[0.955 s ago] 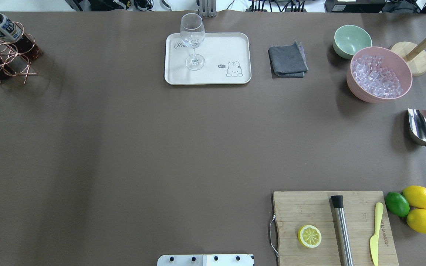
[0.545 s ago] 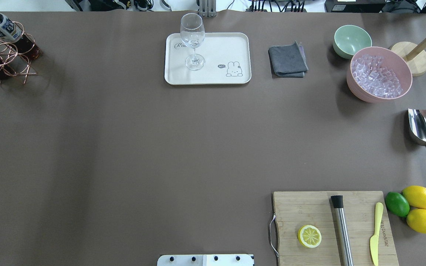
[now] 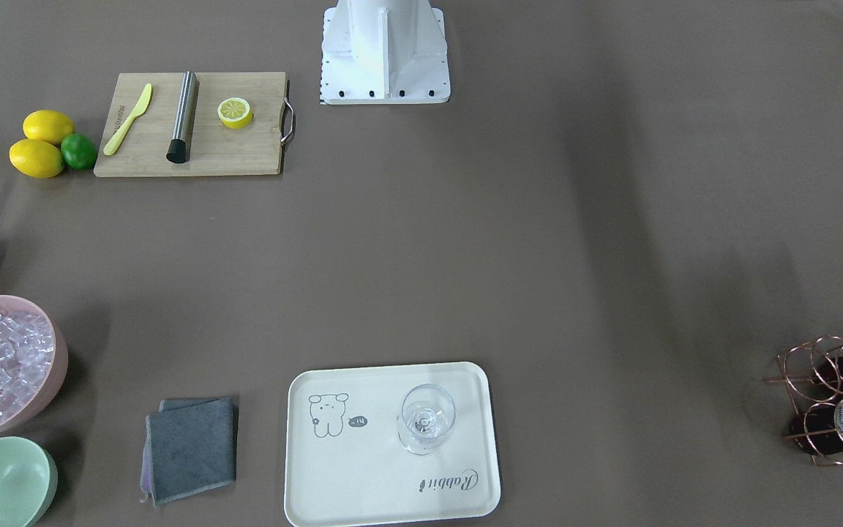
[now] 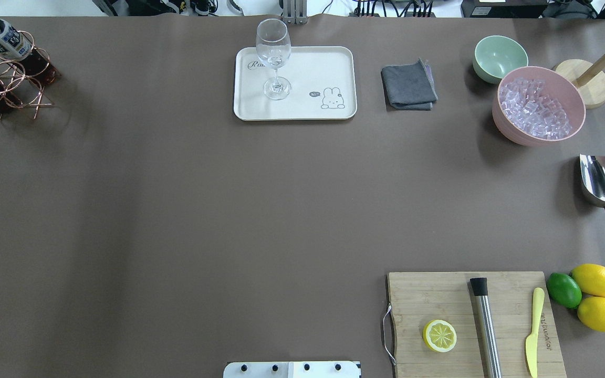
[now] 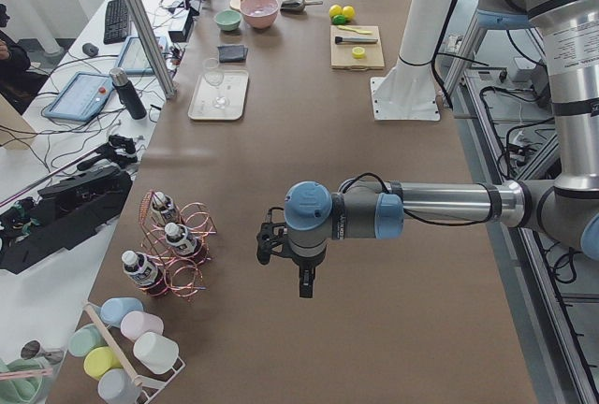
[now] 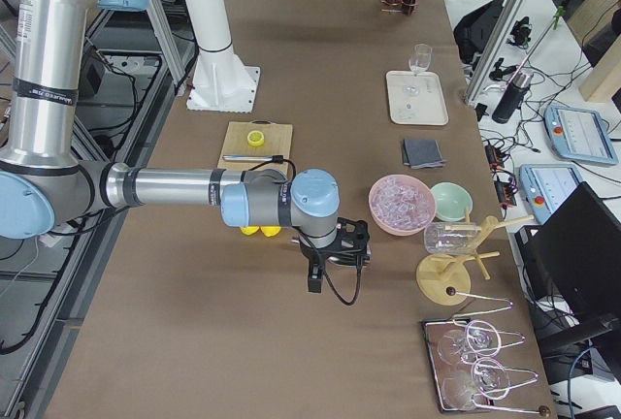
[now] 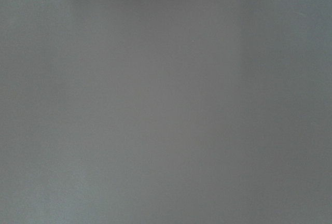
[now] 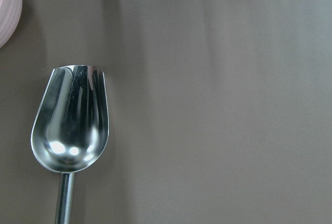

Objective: Take tea from basket to plate

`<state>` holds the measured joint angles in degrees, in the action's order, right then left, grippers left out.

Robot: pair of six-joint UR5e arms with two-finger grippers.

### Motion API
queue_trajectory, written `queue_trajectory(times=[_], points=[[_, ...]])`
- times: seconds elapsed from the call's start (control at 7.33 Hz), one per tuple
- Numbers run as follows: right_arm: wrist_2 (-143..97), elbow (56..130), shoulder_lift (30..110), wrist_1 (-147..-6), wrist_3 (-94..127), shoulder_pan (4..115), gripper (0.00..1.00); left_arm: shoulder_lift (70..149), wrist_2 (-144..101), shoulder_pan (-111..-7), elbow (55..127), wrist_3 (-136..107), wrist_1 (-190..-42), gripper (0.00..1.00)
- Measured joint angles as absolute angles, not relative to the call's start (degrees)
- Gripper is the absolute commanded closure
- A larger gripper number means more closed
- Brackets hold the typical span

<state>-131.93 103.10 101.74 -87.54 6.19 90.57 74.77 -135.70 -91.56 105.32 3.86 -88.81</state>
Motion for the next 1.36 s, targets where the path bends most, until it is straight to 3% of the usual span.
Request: queue_trajectory(times=[1.36], points=[[-132.0,103.1,100.7,-87.8,6.6,90.2,0.00,74.7,-135.8,-92.8,105.8,3.9,-88.8,0.02]])
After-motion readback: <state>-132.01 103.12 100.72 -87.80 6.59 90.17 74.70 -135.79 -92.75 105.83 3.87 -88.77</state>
